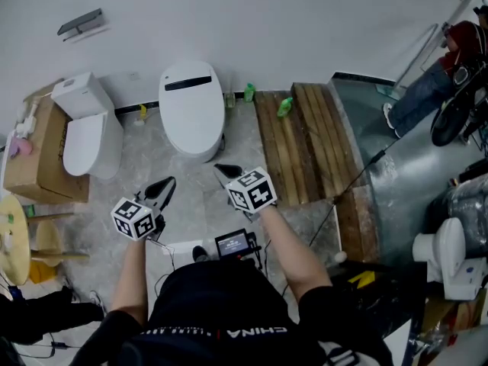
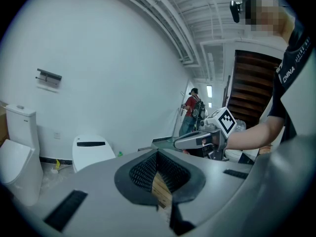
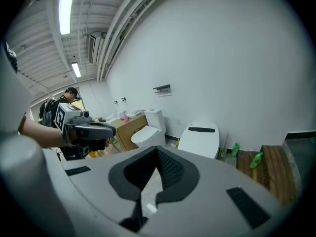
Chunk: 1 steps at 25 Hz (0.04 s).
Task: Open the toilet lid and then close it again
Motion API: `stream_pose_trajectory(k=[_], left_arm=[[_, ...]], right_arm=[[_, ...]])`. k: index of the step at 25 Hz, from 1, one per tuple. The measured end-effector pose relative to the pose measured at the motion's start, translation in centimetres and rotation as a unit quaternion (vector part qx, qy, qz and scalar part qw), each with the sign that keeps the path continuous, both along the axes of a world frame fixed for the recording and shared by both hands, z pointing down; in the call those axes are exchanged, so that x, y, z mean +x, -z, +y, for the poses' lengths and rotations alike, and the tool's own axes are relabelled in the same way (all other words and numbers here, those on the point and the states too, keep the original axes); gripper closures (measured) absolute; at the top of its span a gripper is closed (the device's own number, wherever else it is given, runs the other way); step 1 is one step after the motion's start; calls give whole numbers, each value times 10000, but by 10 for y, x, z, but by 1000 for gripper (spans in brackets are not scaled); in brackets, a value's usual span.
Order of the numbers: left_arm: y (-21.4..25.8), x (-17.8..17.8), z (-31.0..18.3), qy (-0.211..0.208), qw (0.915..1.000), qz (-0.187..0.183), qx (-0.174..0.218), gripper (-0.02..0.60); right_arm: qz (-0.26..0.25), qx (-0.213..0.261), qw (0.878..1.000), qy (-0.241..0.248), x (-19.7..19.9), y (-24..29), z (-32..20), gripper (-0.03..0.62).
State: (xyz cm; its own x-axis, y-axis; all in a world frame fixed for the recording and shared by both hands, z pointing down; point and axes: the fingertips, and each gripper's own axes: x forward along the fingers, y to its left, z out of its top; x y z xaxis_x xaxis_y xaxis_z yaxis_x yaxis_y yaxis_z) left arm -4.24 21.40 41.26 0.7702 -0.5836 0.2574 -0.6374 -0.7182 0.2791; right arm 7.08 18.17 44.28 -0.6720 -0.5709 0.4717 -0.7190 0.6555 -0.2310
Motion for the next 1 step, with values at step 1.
stream_pose_trajectory(k=[1], left_arm=[[-1,0,0,-3,10000,-1,-7,574]], right_arm=[[5,-7,10000,0,0,-1,1,582]])
